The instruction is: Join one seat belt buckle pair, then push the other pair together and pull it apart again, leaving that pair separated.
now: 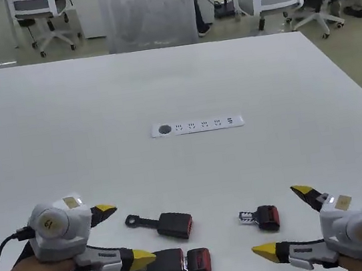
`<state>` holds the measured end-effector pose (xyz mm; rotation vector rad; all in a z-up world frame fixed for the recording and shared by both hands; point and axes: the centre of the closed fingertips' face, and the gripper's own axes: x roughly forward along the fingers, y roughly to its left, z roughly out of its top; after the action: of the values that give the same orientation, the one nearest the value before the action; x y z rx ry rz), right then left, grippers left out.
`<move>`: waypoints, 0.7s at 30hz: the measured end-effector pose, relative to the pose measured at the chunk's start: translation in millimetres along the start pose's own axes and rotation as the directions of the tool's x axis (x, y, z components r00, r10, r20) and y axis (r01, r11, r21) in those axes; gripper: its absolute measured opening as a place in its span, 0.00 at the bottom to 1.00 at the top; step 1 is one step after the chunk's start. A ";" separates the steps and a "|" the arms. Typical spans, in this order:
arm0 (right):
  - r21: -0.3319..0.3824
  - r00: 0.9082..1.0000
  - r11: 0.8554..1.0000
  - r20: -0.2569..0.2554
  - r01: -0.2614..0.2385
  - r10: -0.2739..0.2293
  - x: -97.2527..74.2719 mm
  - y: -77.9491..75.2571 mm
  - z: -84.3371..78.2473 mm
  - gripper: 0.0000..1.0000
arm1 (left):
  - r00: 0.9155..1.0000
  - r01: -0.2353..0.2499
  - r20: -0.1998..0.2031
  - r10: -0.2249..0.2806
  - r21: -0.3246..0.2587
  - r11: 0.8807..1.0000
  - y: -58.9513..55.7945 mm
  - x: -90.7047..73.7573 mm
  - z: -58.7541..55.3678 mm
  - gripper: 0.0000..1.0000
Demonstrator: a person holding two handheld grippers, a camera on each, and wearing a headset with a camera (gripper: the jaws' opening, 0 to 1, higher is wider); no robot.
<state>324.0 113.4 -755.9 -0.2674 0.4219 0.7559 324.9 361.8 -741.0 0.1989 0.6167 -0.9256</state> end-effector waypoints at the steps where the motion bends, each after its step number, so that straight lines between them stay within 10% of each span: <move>1: -0.002 1.000 1.000 0.001 0.000 0.000 -0.9 2.3 0.6 0.97 | 1.000 -0.004 0.012 0.004 -0.002 1.000 -1.7 -3.8 -0.3 0.86; 21: -0.019 1.000 1.000 0.027 -0.008 0.008 -36.9 51.1 7.4 0.99 | 0.996 -0.011 0.085 0.007 0.047 0.999 -22.7 -55.3 -18.4 0.89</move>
<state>265.7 129.7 -736.6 -0.2728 0.3907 0.7710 274.6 393.8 -721.9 0.2037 0.5153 -0.9360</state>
